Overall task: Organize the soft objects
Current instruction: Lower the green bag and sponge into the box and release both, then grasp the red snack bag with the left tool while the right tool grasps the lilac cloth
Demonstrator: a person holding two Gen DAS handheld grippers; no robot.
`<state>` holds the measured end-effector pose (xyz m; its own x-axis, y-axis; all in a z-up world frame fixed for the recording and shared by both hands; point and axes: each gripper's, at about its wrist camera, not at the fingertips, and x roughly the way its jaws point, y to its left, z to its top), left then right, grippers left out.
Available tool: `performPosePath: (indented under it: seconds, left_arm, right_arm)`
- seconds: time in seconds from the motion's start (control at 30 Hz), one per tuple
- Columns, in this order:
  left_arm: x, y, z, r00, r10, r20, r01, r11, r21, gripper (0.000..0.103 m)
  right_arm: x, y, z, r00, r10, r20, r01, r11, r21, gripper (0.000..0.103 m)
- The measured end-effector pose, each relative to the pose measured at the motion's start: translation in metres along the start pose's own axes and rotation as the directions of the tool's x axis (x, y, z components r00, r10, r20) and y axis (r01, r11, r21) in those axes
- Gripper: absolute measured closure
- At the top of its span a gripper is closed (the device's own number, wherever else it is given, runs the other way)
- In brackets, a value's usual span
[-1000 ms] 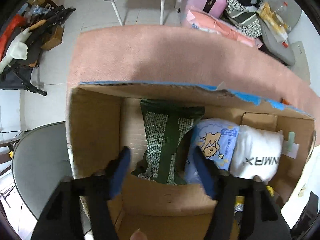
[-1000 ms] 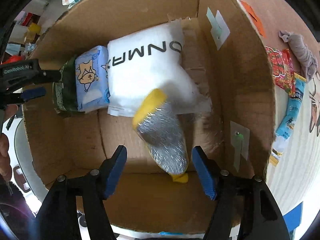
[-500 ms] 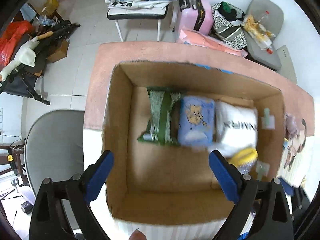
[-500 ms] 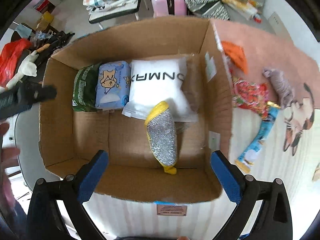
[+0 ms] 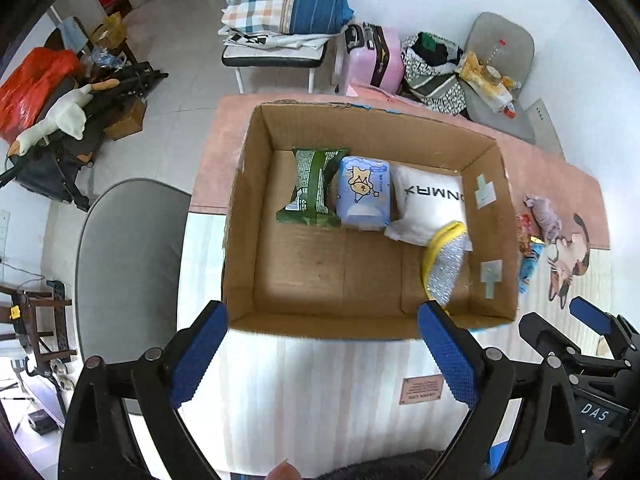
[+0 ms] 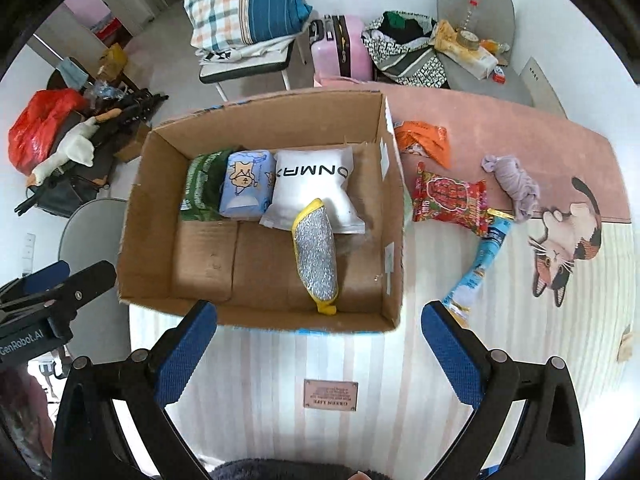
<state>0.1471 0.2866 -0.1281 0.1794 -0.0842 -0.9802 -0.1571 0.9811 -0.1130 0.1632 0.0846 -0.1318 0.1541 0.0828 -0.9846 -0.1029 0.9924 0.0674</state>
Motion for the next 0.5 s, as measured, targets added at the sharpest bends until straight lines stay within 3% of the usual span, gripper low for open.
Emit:
performPosePath:
  seconds: [0.3,0.5]
  left_arm:
    - [-0.038,-0.021,-0.010,0.997,-0.002,0.073,0.003,1.000,-0.005,0.006]
    - [-0.052,-0.080,0.007,0.990,0.017,0.137,-0.025,0.998,0.058,0.006]
  right_arm:
    - [-0.039,-0.012,-0.015,0.995,0.088,0.045,-0.088,0.996,-0.004,0.000]
    - [-0.046,-0.088,0.002,0.992,0.113,0.063,-0.121,0.983,0.136,0.000]
